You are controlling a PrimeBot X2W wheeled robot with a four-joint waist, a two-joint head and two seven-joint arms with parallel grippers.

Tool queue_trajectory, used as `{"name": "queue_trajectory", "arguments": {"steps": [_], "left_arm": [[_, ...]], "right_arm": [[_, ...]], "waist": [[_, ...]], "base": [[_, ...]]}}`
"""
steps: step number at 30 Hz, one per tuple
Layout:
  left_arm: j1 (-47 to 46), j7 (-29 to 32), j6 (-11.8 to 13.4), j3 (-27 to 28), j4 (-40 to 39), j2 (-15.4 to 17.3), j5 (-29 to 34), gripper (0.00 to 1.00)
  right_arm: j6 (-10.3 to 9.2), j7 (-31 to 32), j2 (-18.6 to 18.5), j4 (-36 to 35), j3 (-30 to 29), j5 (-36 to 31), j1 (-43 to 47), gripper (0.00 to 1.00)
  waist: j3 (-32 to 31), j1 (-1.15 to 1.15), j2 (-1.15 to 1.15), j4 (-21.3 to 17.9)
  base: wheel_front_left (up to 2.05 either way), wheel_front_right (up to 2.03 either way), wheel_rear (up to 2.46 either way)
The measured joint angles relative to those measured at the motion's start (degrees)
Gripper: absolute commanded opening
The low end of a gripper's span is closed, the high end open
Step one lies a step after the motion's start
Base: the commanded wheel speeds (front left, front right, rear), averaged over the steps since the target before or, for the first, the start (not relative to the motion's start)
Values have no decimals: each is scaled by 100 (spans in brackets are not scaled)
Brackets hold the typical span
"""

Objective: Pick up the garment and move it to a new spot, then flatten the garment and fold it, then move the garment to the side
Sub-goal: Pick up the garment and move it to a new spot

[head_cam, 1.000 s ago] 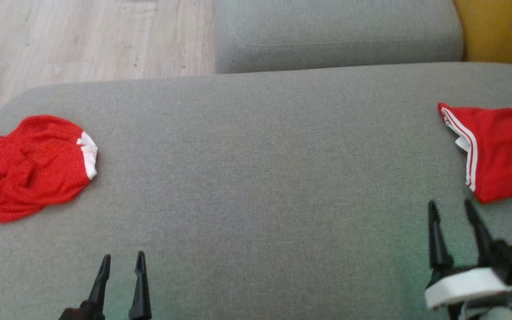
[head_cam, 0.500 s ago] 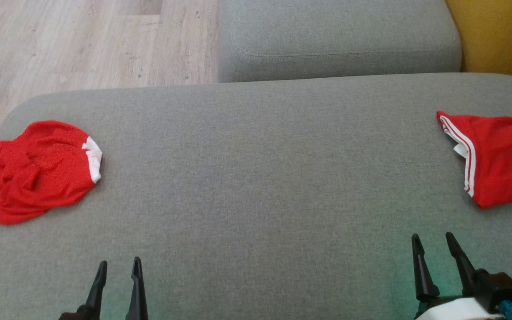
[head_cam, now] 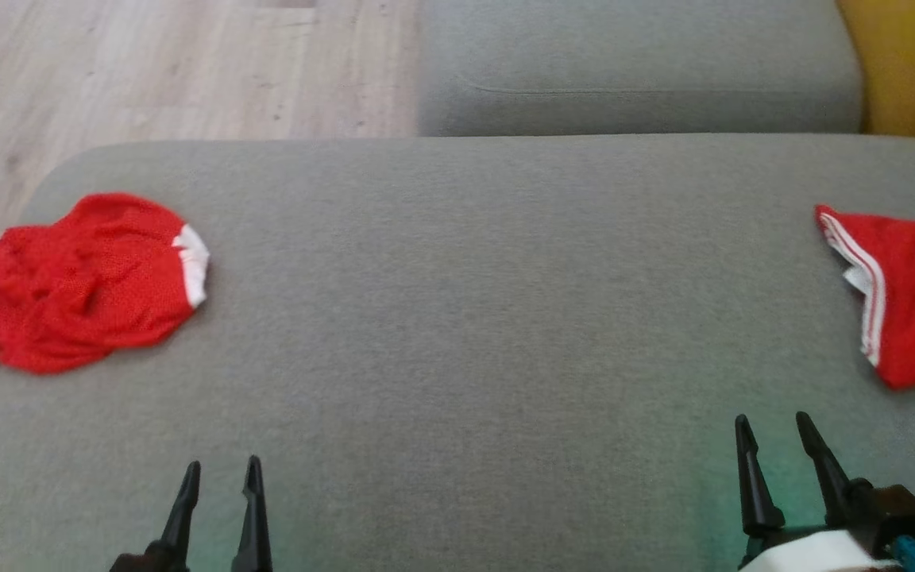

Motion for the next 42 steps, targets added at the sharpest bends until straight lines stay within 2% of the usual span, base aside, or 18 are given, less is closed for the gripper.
{"name": "queue_trajectory", "arguments": {"steps": [4, 14, 20, 25, 29, 34, 39, 42], "left_arm": [[-46, 0, -5, -82, 0, -2, 4, 100], [124, 0, 1, -16, -9, 2, 7, 100], [318, 0, 10, 118, -119, 5, -4, 100], [293, 0, 23, 151, -213, 3, -153, 100], [-34, 0, -51, 357, -269, 21, -400, 100], [-1326, 41, -107, 621, -111, 263, -813, 100], [-2739, 469, -152, 658, 513, 699, -1011, 100], [-3535, 764, -153, 658, 1035, 831, -1227, 100]], "right_arm": [[1, 0, 0, -9, 40, 8, 2, 100], [1, -1, 1, 65, 456, 4, -9, 100], [1, -1, 2, 178, 726, -3, -51, 100], [1, -1, 2, 194, 719, -32, -164, 100], [1, -1, -3, 186, 516, -357, -210, 100], [1, 57, -265, -89, 264, -591, -576, 100], [1, 323, -691, -609, 64, -666, -827, 100], [1, 508, -853, -971, 3, -666, -862, 100]], "waist": [[3, 0, 0, 307], [-107, 0, 0, 1675], [-141, -1, 0, 2263], [20, 0, 0, 2326], [325, -1, 0, 2247], [920, 1, 0, 2110], [1584, 2, 0, 1968], [1958, 2, 0, 1876]], "base": [[0, 0, 0], [0, 0, 0], [0, 0, 0], [0, 0, 0], [0, 0, 0], [0, 0, 0], [0, 0, 0], [0, 0, 0]]}}
